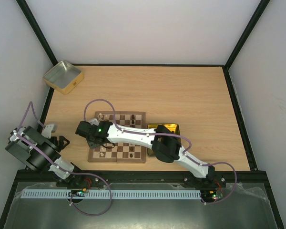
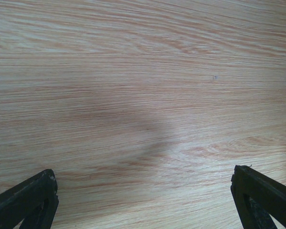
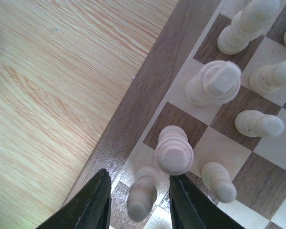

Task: Set up the chess pieces on the board
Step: Place the chess piece on the chessboard, then pick up the chess piece from the storage box.

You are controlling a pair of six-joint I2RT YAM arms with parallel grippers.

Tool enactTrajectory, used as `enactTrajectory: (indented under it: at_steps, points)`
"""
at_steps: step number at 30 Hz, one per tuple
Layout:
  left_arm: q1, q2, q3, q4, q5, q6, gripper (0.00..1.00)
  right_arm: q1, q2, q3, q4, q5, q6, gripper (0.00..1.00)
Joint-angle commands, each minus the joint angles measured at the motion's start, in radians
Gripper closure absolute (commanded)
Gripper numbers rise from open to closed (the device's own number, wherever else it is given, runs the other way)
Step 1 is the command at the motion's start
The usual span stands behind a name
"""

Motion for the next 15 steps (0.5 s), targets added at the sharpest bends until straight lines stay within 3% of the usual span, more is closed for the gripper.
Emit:
enactTrajectory:
  at_steps: [1, 8, 15]
  points:
    - [0.006, 0.016, -0.025, -0.013, -0.014, 0.020, 0.01, 0.001, -0.097, 0.019, -0.020, 0.010, -0.003, 0.66]
    - [0.006, -0.018, -0.028, -0.025, -0.026, 0.010, 0.01, 0.004, -0.191, -0.022, -0.029, 0.053, -0.009, 0.64]
    - [0.004, -0.101, -0.026, -0.032, -0.036, -0.002, 0.01, -0.044, -0.511, -0.467, 0.077, 0.172, 0.070, 0.64]
